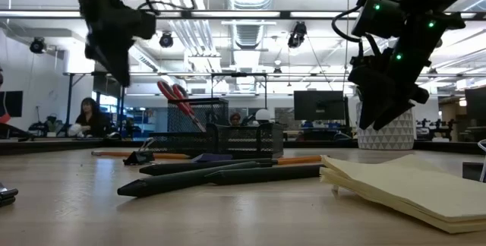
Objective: Pick and place office supplies into organizer
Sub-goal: Adjust the desk organizer on the table
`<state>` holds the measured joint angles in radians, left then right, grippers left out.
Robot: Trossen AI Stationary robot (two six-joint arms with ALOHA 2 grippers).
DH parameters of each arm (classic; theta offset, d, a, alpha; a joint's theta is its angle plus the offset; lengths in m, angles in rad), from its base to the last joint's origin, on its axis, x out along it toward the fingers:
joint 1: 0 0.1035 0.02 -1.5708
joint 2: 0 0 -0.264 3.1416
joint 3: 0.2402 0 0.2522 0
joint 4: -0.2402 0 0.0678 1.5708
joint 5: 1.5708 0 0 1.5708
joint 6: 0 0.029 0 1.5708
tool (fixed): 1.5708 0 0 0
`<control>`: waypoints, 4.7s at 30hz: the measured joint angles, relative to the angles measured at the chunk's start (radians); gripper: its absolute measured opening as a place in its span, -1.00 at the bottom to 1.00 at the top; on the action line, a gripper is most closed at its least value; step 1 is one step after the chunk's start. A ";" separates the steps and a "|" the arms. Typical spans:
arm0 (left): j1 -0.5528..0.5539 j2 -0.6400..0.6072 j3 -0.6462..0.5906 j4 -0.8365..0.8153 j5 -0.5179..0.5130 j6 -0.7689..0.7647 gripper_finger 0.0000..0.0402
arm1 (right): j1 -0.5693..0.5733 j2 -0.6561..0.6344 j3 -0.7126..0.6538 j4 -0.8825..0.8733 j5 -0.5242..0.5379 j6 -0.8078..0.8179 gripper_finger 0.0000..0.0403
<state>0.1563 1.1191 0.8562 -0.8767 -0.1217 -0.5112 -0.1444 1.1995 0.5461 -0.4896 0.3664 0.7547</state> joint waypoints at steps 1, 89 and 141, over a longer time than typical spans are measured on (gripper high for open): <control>0.013 0.002 -0.032 0.026 0.008 -0.034 -1.00 | 0.000 0.000 0.000 0.000 -0.001 0.000 0.15; 0.046 -1.041 -0.622 0.582 0.038 -0.001 -1.00 | -0.088 0.215 0.460 0.156 -0.367 -0.100 -0.96; 0.046 -0.979 -0.678 0.732 0.013 -0.006 -1.00 | -0.057 0.549 0.601 0.201 -0.580 -0.149 -0.96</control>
<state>0.2028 0.1397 0.1779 -0.1443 -0.1092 -0.5175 -0.2016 1.7490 1.1475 -0.2881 -0.2140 0.6061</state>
